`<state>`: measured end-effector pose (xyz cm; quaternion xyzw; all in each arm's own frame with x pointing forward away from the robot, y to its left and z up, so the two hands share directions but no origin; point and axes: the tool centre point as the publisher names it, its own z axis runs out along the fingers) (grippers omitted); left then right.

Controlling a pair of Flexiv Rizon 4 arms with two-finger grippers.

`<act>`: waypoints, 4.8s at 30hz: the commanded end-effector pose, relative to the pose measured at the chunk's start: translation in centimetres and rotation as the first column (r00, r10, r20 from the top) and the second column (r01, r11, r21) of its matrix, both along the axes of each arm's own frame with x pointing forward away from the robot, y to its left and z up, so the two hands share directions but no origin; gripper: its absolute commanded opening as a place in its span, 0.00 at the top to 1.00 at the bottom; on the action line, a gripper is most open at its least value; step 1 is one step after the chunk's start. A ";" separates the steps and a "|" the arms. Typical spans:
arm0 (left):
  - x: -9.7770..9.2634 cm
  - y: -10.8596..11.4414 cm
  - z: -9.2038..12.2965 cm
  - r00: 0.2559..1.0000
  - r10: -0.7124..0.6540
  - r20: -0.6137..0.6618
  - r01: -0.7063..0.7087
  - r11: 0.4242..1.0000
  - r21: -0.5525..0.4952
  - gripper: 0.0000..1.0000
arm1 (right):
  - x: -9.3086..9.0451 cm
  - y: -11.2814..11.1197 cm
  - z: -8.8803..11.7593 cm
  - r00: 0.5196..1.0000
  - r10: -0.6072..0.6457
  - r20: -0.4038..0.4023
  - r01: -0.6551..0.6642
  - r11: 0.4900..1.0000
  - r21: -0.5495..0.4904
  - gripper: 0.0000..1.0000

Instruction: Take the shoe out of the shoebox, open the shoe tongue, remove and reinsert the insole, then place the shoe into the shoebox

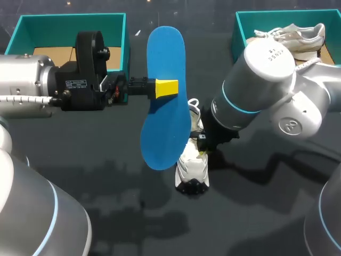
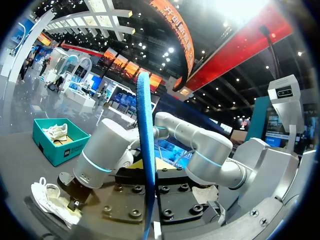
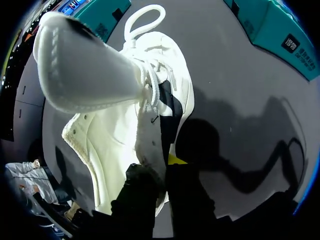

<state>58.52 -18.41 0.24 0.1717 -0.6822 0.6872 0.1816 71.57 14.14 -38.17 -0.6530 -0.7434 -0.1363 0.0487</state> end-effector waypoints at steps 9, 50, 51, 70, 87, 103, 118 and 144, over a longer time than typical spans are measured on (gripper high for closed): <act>-0.3 -0.5 0.2 1.000 0.009 0.000 -0.009 1.000 0.000 1.00 | 0.2 -0.5 2.5 1.000 0.017 -0.022 -0.016 0.999 0.039 0.00; 4.9 1.8 2.3 0.552 0.006 0.834 0.025 0.999 -0.023 1.00 | 1.2 -2.8 13.1 0.998 0.039 0.050 -0.060 0.843 0.535 0.00; 5.3 1.7 1.9 0.426 0.001 0.905 0.047 0.999 -0.023 1.00 | 1.5 -3.0 13.6 0.998 0.050 0.033 -0.060 0.822 0.567 0.00; 7.2 0.7 -0.6 -0.019 -0.120 0.993 0.052 0.991 0.121 1.00 | 3.5 -4.7 18.3 0.999 0.014 0.047 -0.044 0.675 0.737 0.00; 9.0 -1.2 -5.0 -0.471 -0.205 0.858 0.024 0.969 0.245 1.00 | 4.6 -5.4 21.3 0.999 -0.026 0.024 -0.003 0.613 0.790 0.00; 11.0 -2.9 -10.2 -0.713 -0.205 0.670 -0.081 0.974 0.212 1.00 | 6.9 -4.6 24.6 1.000 0.023 -0.013 0.001 0.465 0.885 0.00; 13.1 -4.0 -12.6 -0.590 -0.176 0.788 -0.146 0.983 0.110 1.00 | 5.9 -1.9 25.3 0.997 0.057 0.060 -0.079 0.436 0.897 0.00; 15.5 -5.3 -14.7 -0.497 -0.072 0.865 -0.105 0.994 0.022 1.00 | 6.3 2.9 24.0 0.990 0.137 0.026 -0.070 0.326 0.943 0.37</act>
